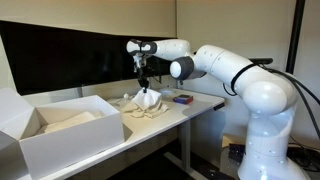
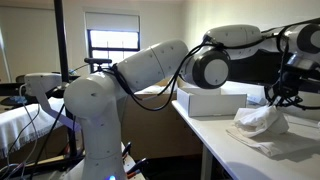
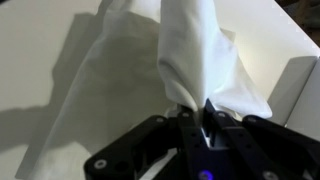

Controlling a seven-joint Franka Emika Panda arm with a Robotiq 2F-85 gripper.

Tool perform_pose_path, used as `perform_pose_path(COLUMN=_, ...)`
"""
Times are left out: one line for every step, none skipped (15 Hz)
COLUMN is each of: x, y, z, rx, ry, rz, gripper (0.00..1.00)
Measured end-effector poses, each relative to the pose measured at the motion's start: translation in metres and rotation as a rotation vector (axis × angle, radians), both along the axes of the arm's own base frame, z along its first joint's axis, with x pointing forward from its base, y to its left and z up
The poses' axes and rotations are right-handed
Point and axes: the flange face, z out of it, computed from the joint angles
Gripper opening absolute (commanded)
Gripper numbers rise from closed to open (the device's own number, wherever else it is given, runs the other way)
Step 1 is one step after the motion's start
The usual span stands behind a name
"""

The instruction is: Take two folded white cloths out of the white box on the left

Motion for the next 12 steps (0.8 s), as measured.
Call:
perform_pose_path(x=0.0002, y=0.0004, z=0.0, rx=0.0, ry=0.0, rz=0.001, gripper=0.14)
perform_pose_path(x=0.0002, y=0.0005, z=0.0001, rx=0.0, ry=0.0, rz=0.001, gripper=0.14)
perform_pose_path(x=0.0001, y=0.0002, z=0.0, rx=0.0, ry=0.0, rz=0.0, gripper=0.05)
perform_pose_path(x=0.0, y=0.0001, z=0.0, rx=0.0, ry=0.0, rz=0.0, gripper=0.04)
perform_pose_path(x=0.0001, y=0.0002, z=-0.0002, rx=0.0, ry=0.0, rz=0.0, gripper=0.39)
perform_pose_path(x=0.0001, y=0.0002, z=-0.0005, rx=0.0, ry=0.001, rz=0.0, gripper=0.4)
perform_pose_path(x=0.0001, y=0.0002, z=-0.0007, rx=0.0, ry=0.001, rz=0.0, gripper=0.46)
perform_pose_path(x=0.0001, y=0.0001, z=-0.0006, rx=0.0, ry=0.001, rz=0.0, gripper=0.51)
perform_pose_path(x=0.0, y=-0.0001, z=-0.0003, rx=0.0, ry=0.0, rz=0.0, gripper=0.58)
perform_pose_path(x=0.0, y=-0.0001, z=0.0008, rx=-0.001, ry=-0.002, rz=0.0, gripper=0.64)
perform_pose_path(x=0.0, y=-0.0003, z=0.0032, rx=-0.003, ry=-0.007, rz=-0.001, gripper=0.72)
perform_pose_path(x=-0.0001, y=-0.0004, z=0.0071, rx=-0.006, ry=-0.015, rz=-0.001, gripper=0.77)
